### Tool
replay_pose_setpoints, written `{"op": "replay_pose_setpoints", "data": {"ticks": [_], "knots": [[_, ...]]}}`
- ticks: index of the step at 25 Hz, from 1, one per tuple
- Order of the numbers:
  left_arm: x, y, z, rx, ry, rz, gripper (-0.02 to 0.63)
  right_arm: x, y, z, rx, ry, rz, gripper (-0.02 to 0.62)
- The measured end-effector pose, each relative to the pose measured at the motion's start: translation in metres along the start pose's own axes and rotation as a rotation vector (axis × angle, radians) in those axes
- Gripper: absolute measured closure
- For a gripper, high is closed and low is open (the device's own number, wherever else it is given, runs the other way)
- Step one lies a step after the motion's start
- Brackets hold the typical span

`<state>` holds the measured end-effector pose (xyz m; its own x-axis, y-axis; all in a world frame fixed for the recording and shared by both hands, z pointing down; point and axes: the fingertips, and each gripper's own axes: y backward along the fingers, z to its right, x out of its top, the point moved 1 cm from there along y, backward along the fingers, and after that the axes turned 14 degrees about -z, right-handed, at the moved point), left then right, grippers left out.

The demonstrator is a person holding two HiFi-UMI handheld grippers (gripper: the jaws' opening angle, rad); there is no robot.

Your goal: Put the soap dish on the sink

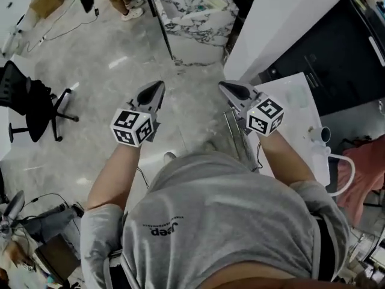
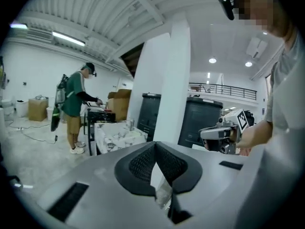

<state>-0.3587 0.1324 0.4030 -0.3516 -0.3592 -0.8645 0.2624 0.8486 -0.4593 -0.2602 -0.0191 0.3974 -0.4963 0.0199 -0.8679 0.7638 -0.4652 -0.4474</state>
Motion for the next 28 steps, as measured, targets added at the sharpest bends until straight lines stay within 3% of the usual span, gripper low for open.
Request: {"op": "replay_pose_setpoints", "data": {"ticks": [7, 13, 21, 28], "knots": [[-0.041, 0.121, -0.064, 0.159, 0.112, 0.093, 0.592, 0.035, -0.083, -0.068, 0.13, 0.094, -0.052, 0.543], [-0.071, 0.184, -0.084, 0.243, 0.155, 0.133, 0.592, 0.052, -0.129, -0.118, 0.22, 0.144, -0.074, 0.543], [-0.092, 0.218, -0.077, 0.284, 0.15, 0.152, 0.592, 0.046, -0.151, -0.15, 0.301, 0.134, -0.118, 0.543], [-0.091, 0.202, -0.069, 0.24, 0.181, 0.153, 0.592, 0.03, -0.147, -0.147, 0.314, 0.096, -0.15, 0.543]]}}
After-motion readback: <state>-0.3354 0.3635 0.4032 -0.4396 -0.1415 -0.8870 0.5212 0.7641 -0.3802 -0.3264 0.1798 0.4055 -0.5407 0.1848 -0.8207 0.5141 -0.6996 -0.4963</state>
